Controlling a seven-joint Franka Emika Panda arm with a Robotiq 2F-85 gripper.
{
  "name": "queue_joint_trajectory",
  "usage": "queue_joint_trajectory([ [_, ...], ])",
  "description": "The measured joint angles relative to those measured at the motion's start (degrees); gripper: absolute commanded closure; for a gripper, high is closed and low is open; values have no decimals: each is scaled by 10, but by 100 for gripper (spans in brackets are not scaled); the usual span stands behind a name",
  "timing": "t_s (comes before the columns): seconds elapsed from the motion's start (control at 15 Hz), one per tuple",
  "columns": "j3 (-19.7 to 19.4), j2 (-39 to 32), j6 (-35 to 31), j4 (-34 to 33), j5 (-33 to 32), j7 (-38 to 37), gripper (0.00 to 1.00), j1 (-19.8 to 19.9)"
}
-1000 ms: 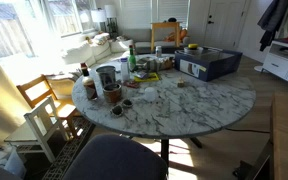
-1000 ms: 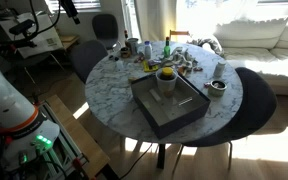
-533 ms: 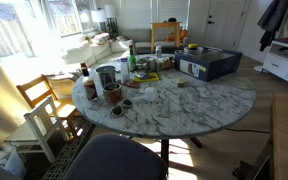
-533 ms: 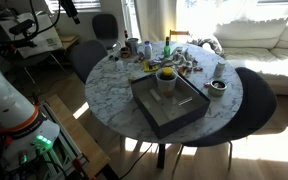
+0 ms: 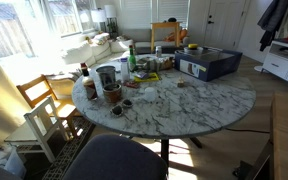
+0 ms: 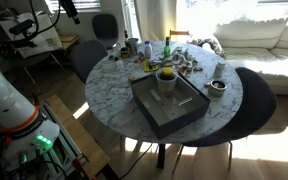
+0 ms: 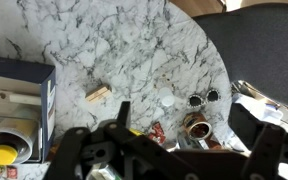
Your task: Put the far left wood piece on the transparent cup
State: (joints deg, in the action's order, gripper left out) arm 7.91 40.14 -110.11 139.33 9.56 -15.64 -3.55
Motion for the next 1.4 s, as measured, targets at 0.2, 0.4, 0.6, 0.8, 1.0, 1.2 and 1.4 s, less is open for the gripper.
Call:
queue_joint_trajectory([
  [0.2,-2,-4,0,0,-11,-1,0,11],
  [0.4,-24,-28,18,3,-43,17,0,42],
  [0.6,-60,-78,28,4,-68,82,0,56],
  [0.8,-81,-143,6,4,-107,165,0,58],
  [1.0,-82,-214,-57,-2,-175,203,0,60],
  [1.2,-82,-286,-119,-19,-254,206,0,67],
  [1.4,-82,-319,-127,-38,-271,206,0,69],
])
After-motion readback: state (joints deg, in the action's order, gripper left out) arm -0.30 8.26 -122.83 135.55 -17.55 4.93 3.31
